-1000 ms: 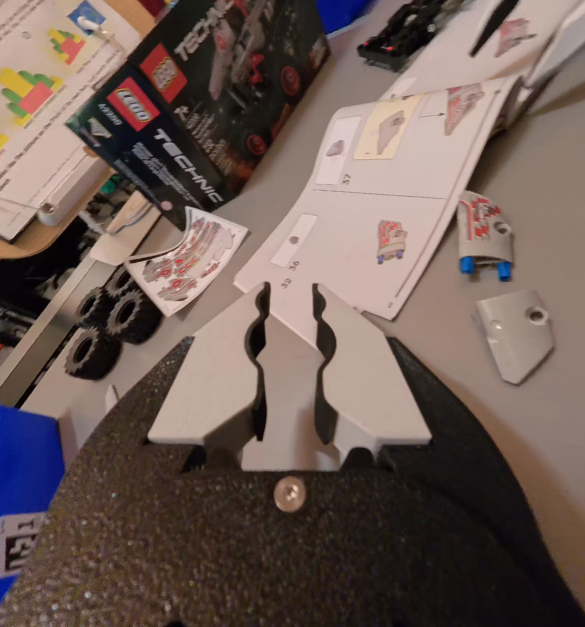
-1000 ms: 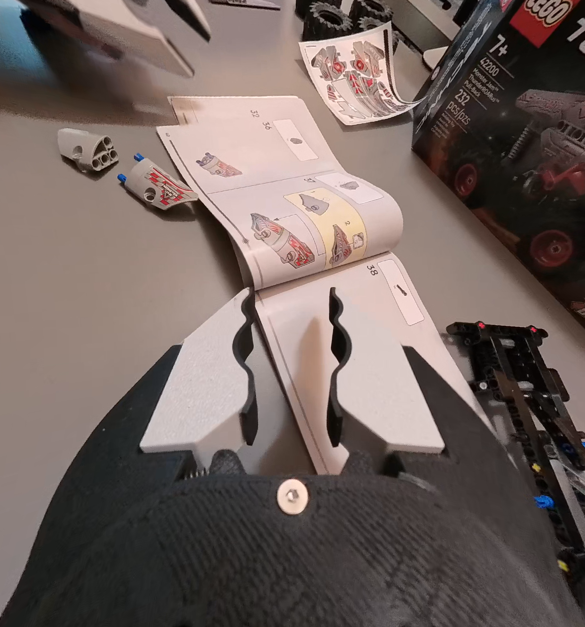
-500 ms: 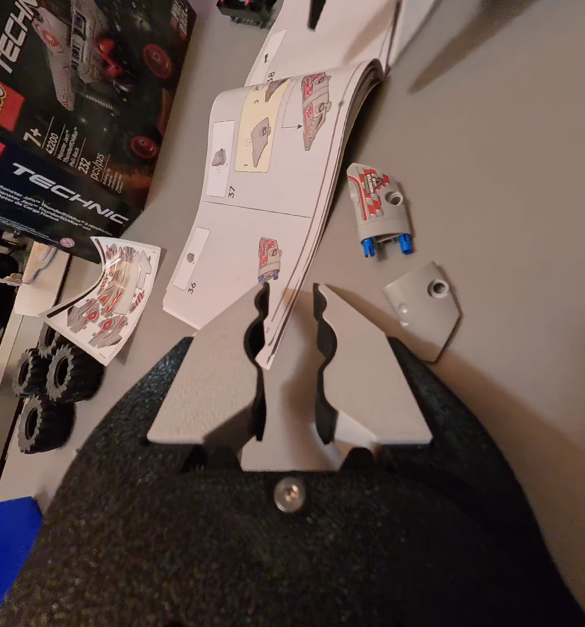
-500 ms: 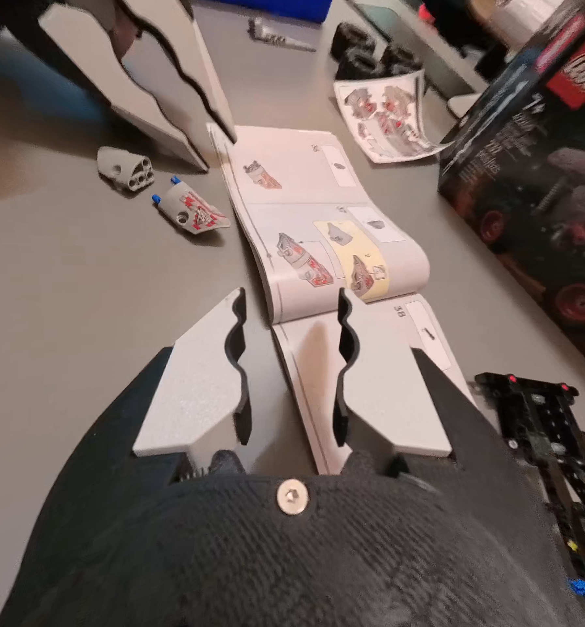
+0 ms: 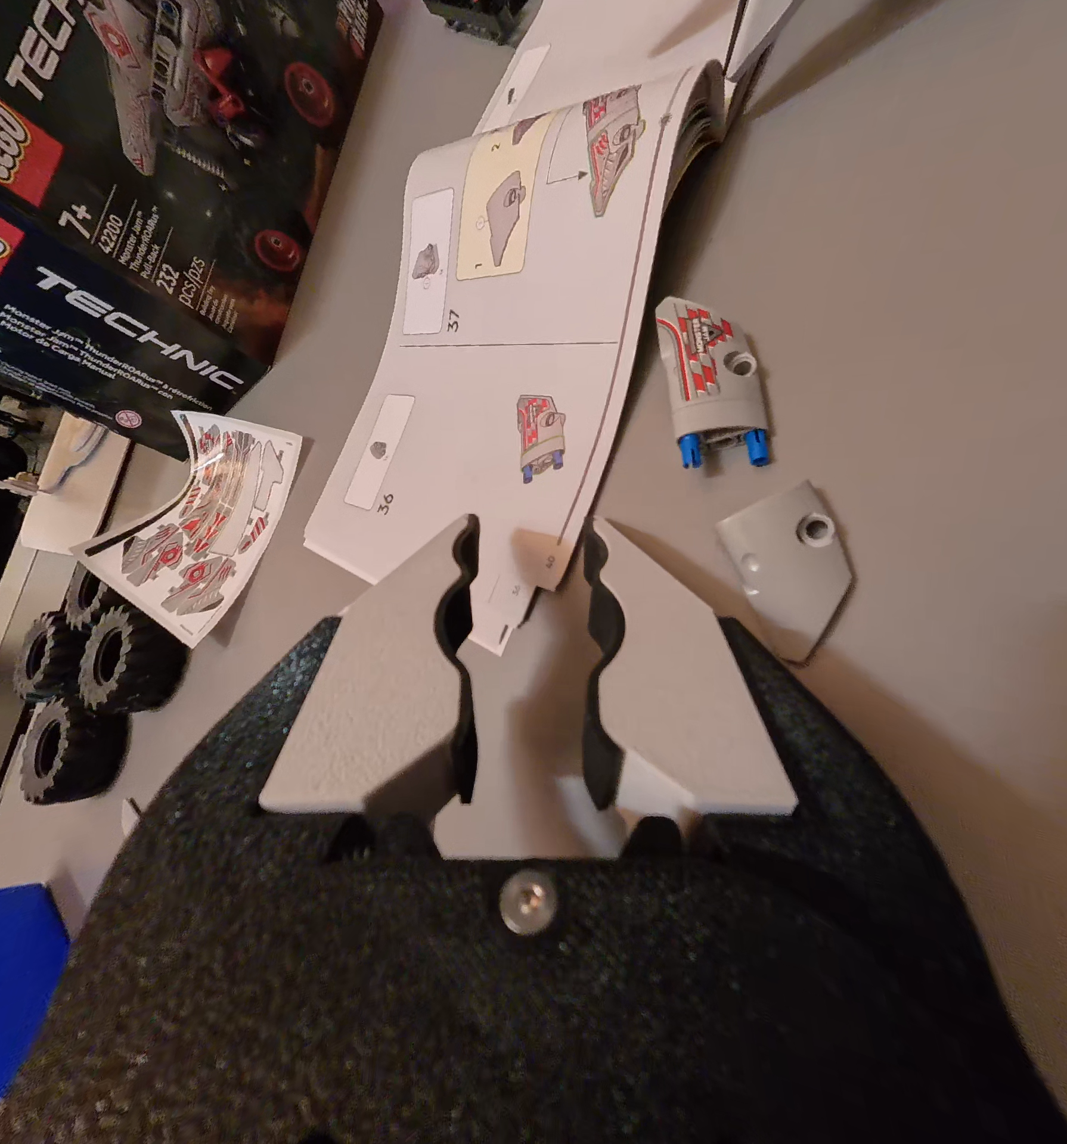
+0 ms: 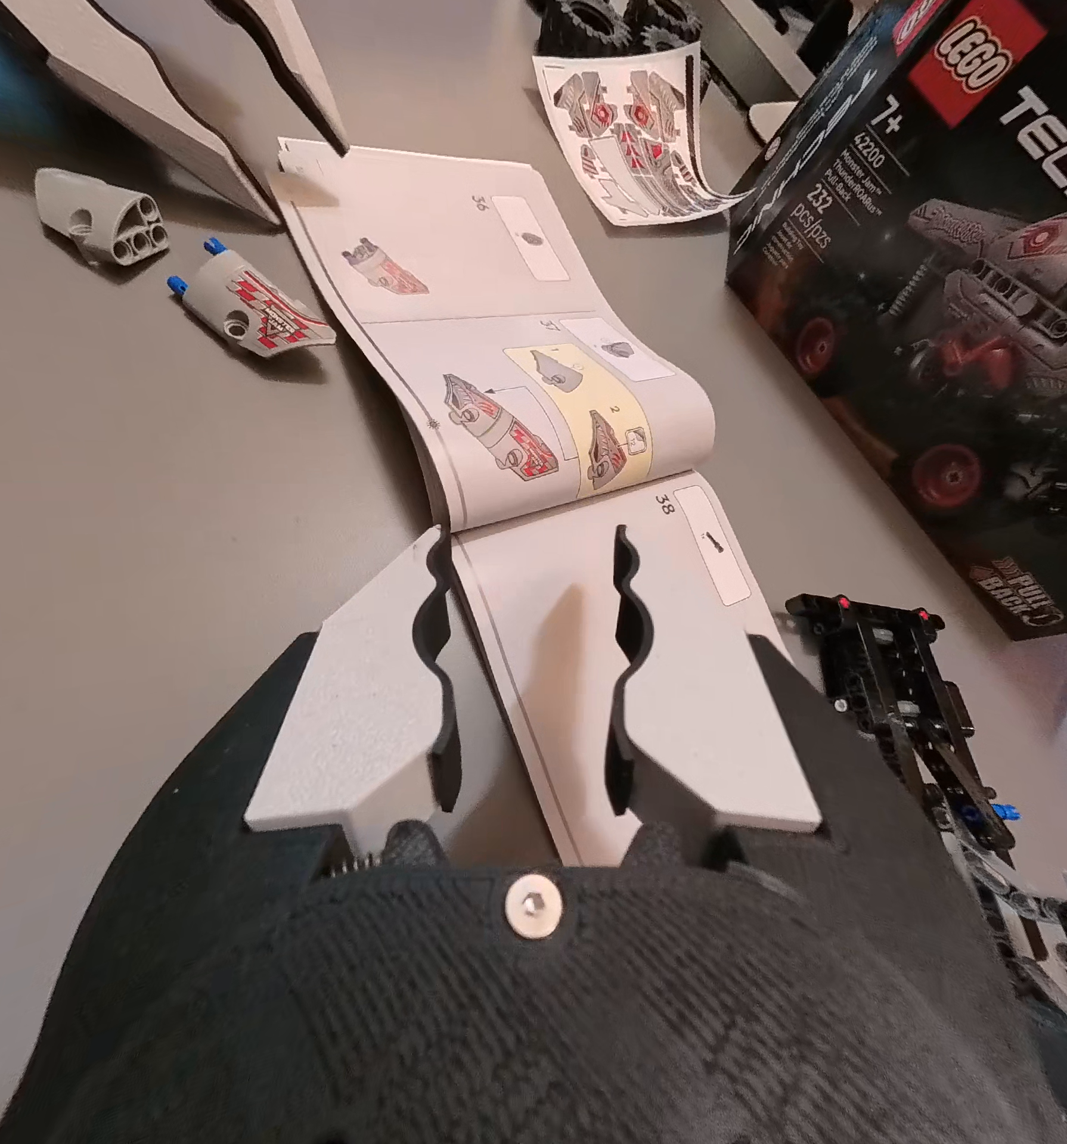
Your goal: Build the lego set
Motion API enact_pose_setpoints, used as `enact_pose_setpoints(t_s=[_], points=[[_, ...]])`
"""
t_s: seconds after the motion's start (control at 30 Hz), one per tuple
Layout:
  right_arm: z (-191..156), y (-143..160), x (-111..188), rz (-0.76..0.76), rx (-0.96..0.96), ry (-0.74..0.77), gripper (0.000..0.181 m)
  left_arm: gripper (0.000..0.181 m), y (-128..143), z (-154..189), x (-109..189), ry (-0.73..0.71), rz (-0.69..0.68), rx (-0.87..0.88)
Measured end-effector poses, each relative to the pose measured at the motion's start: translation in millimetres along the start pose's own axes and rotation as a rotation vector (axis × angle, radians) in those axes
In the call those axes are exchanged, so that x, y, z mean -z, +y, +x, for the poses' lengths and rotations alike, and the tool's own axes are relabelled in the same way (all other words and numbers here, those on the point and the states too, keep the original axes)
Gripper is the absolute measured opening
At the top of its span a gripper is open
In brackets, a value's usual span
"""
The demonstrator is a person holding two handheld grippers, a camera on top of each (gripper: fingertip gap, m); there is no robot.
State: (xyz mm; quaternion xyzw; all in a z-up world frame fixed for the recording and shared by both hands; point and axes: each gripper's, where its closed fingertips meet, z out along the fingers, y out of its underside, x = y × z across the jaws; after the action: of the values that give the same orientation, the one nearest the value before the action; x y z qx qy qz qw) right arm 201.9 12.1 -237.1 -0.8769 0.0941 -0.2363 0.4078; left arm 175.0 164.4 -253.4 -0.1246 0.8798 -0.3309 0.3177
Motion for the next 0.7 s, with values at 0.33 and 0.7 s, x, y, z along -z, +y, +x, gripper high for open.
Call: enact_pose_setpoints(t_s=[0.33, 0.7], points=[[-2, -8, 4, 0.058, -0.050, -0.037, 0.048, 0.028, -9, 6, -7, 0.002, -0.009, -0.037], [-1, -7, -4, 0.040, -0.012, -0.004, 0.050, 0.027, -7, 5, -6, -0.002, -0.015, -0.027]])
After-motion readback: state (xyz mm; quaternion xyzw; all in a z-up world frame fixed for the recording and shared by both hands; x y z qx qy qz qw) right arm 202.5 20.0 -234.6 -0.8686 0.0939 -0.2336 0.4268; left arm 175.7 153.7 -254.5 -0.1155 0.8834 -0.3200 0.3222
